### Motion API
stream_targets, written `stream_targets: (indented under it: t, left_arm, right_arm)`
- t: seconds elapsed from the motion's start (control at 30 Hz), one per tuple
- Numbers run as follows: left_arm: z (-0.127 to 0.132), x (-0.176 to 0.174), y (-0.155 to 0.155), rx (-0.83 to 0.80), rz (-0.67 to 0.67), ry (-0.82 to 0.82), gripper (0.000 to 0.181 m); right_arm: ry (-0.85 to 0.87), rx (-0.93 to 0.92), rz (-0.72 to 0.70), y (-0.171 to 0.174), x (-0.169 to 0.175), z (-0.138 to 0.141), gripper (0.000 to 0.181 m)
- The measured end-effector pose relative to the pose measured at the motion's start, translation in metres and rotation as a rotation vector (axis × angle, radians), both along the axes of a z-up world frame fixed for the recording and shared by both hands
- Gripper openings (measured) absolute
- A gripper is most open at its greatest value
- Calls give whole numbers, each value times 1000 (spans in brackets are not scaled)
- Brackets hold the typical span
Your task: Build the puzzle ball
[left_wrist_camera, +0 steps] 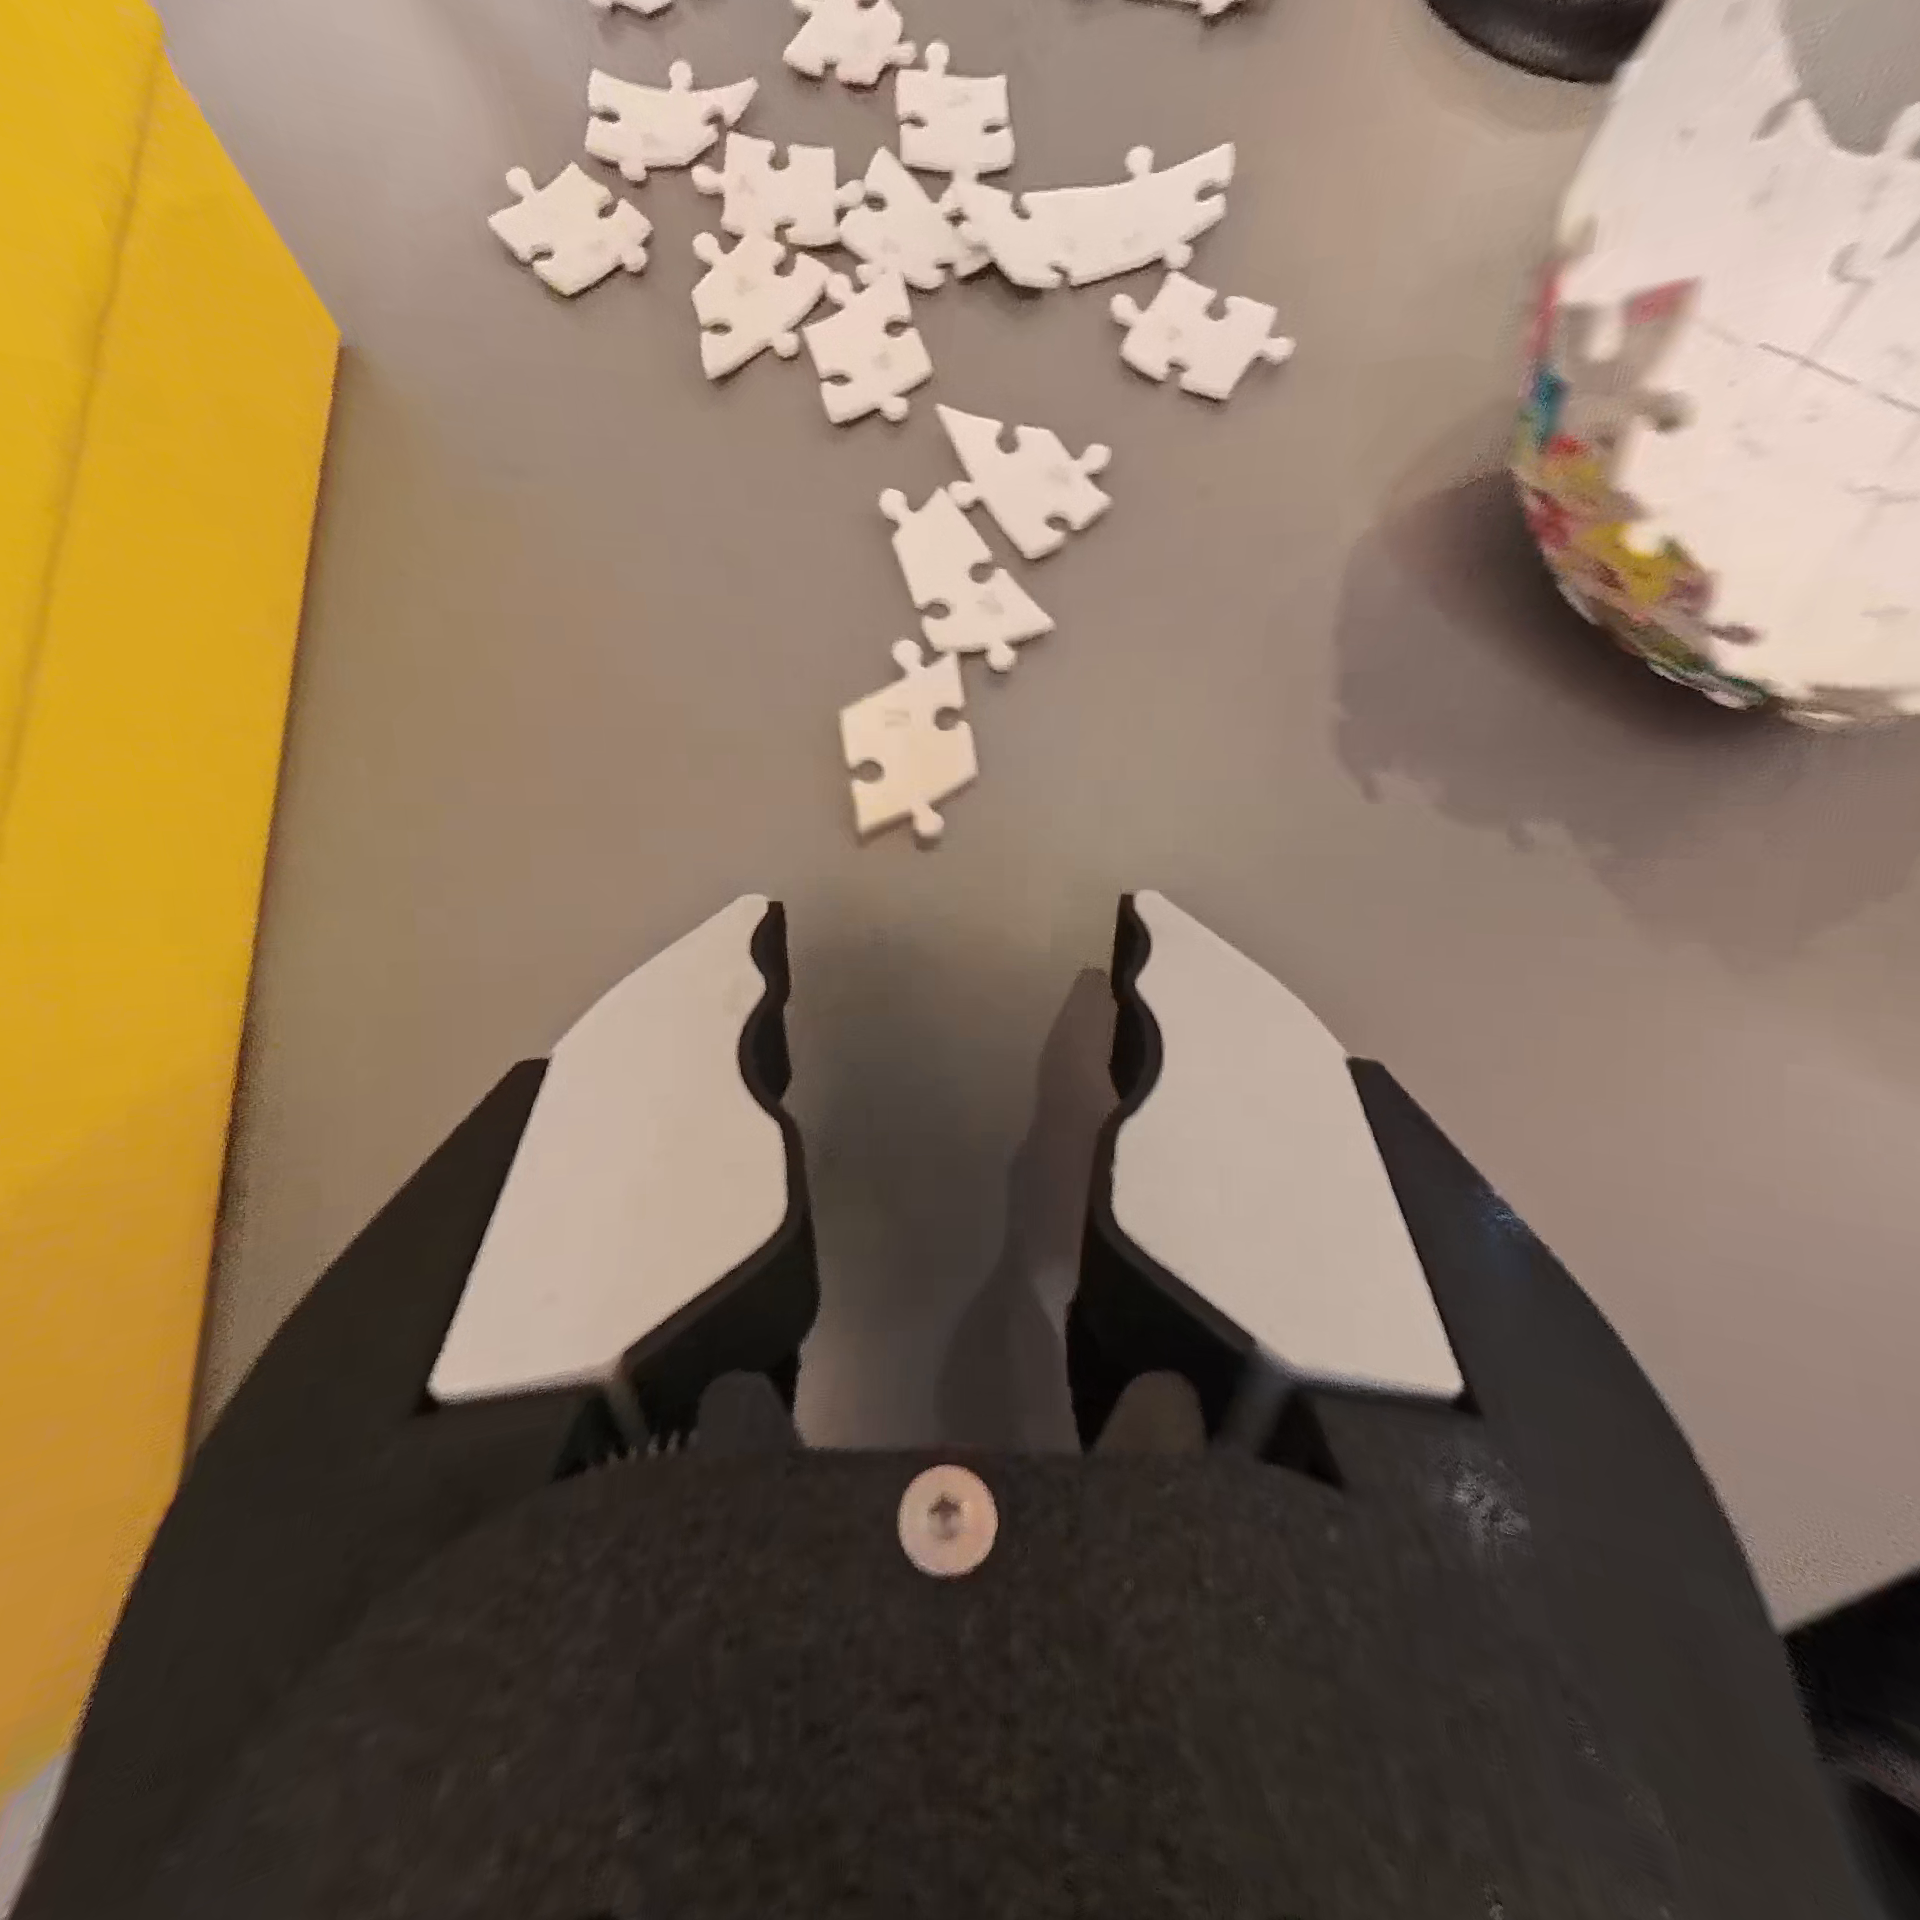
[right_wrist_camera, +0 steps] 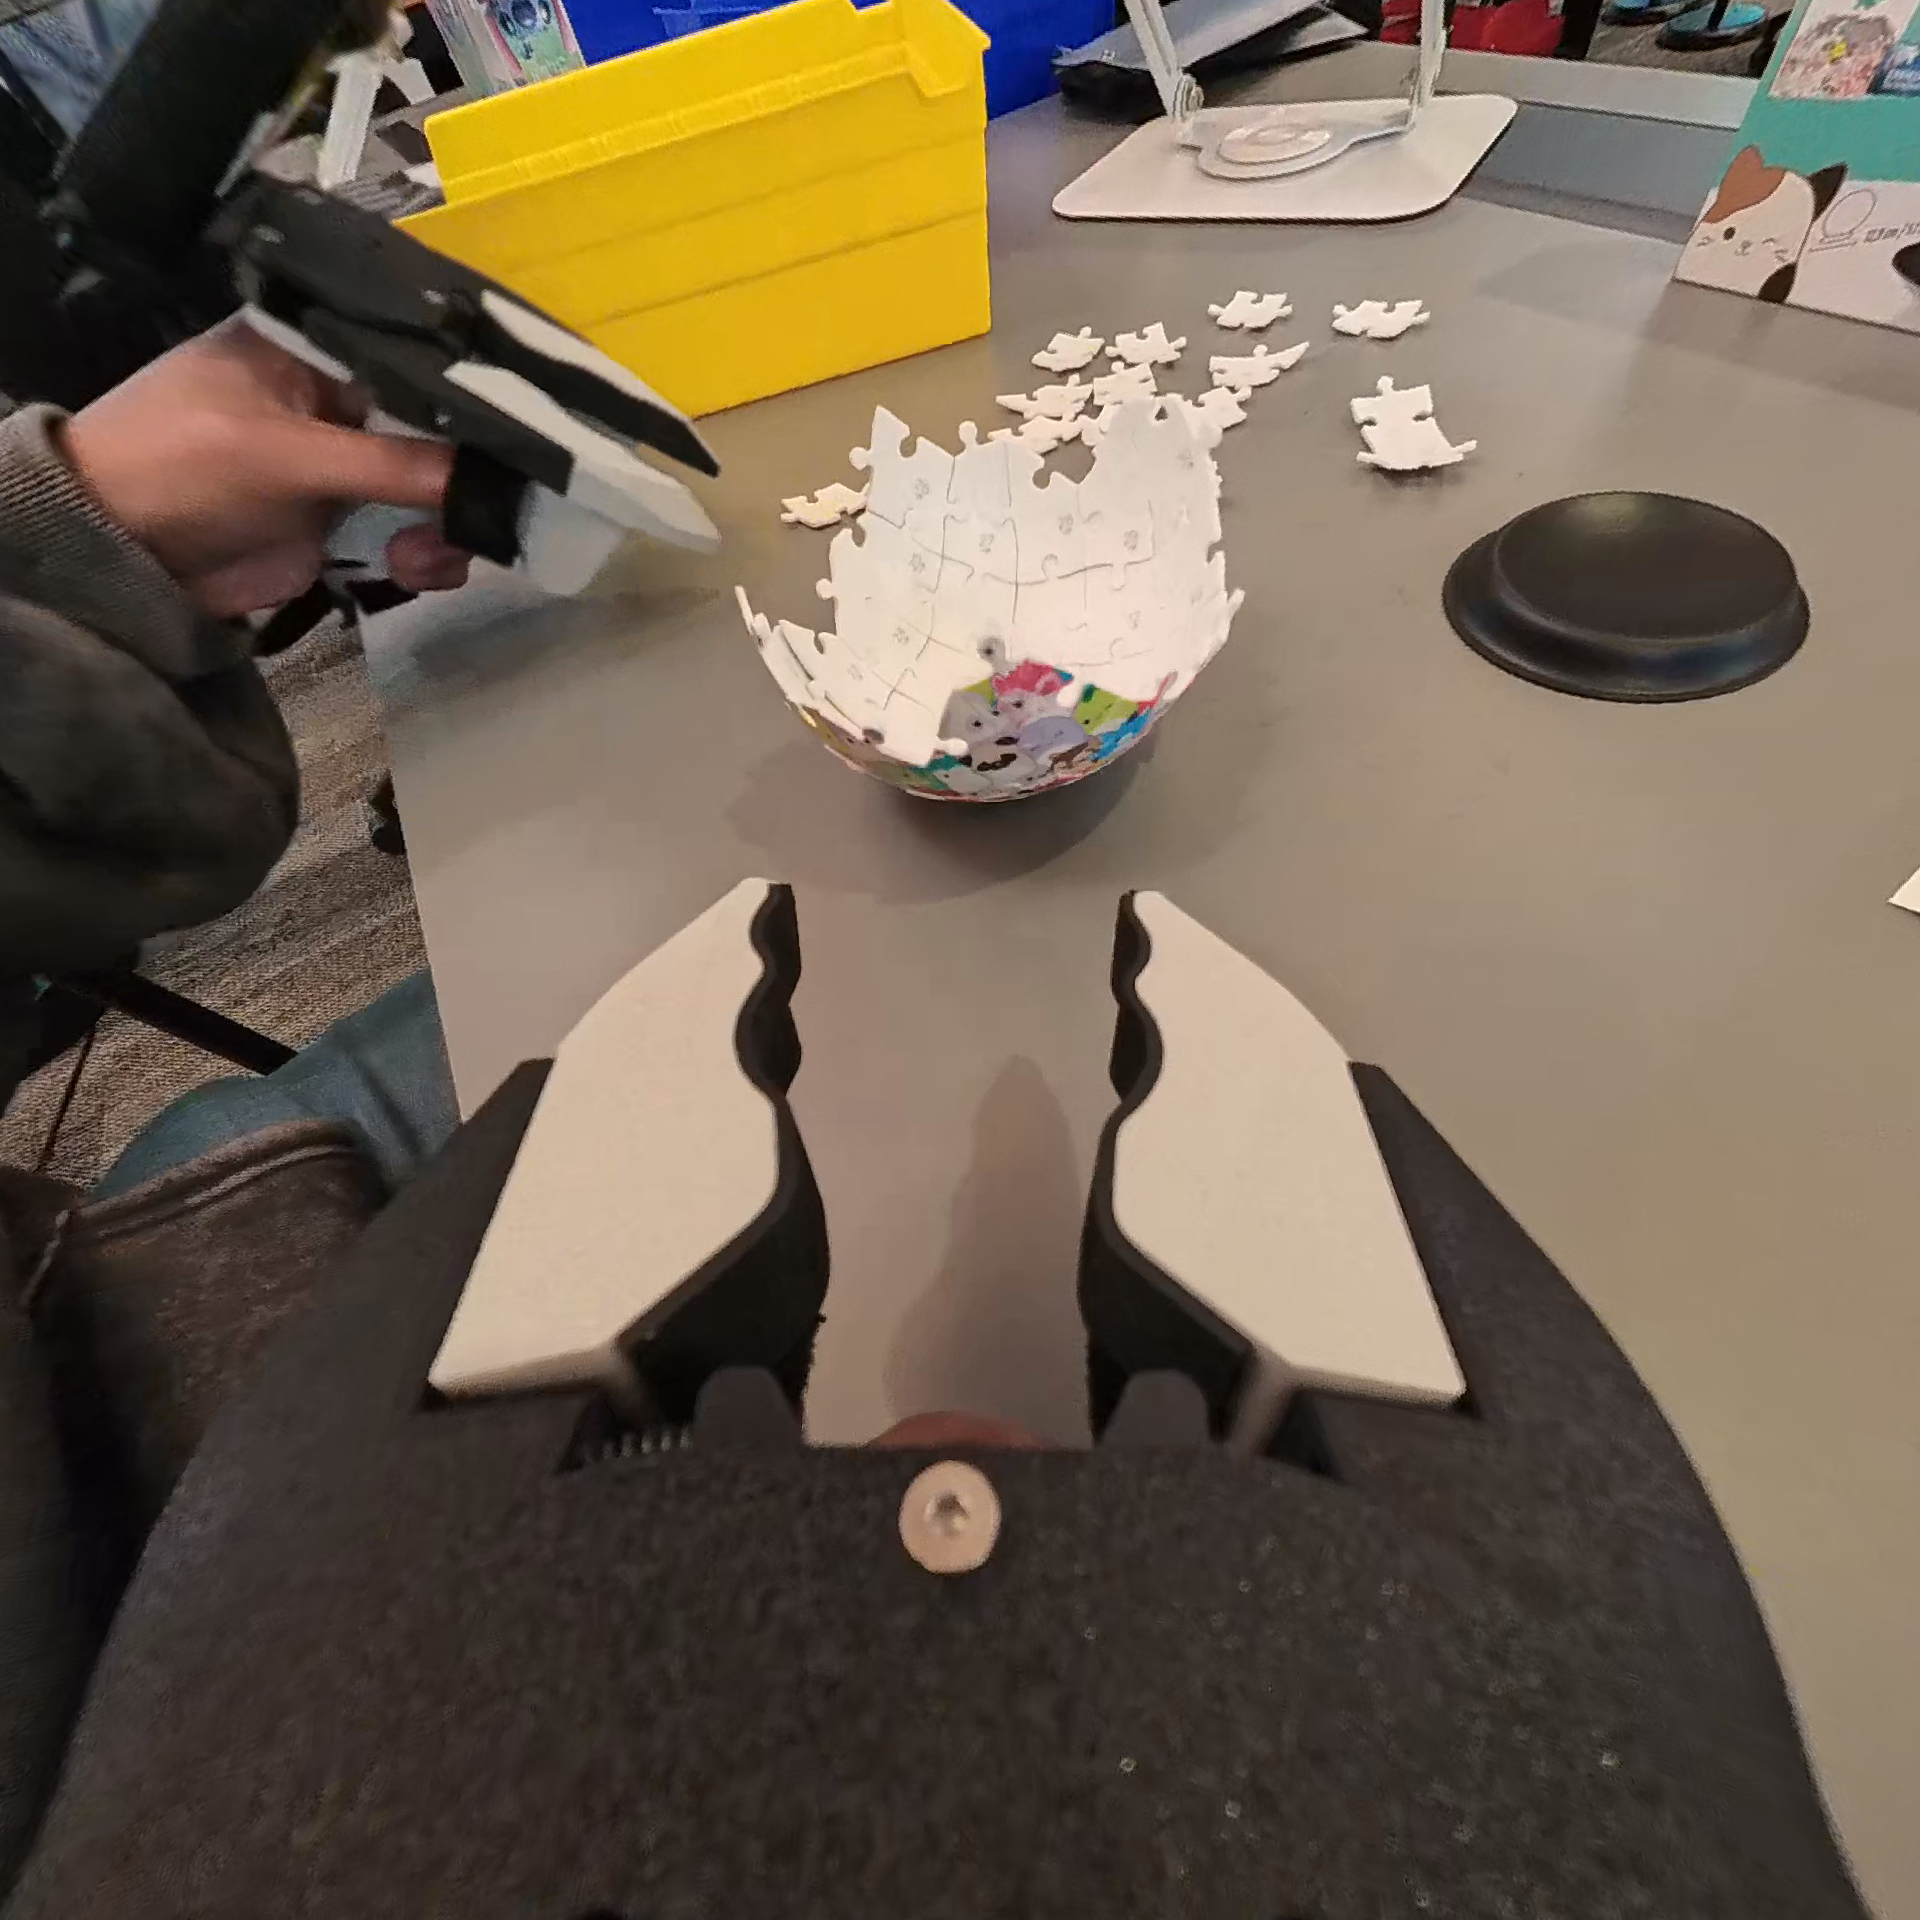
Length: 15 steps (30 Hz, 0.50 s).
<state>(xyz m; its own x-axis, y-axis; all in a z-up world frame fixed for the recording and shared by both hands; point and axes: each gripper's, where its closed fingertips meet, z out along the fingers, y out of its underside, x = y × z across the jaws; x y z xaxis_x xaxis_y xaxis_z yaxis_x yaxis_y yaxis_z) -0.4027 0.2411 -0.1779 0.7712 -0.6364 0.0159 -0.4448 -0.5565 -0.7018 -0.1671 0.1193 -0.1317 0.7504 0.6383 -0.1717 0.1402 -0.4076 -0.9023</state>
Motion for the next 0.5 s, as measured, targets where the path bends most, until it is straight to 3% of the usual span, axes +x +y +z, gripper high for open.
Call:
stream_targets:
  t: [0.13, 0.23, 0.33, 0.5]
  left_arm:
    - [-15, 3, 22, -70, -20, 40, 57]
    - [-16, 9, 32, -53, -49, 79, 46]
    - [-16, 17, 35, -56, -103, 111, 26]
    - [-12, 21, 27, 28, -249, 228, 25]
  right_arm:
    - [-1, 2, 0, 0, 0, 1, 57]
    - [-5, 2, -3, 0, 1, 1, 57]
    - [-4, 2, -6, 0, 3, 1, 57]
    - [-1, 2, -5, 0, 3, 2, 56]
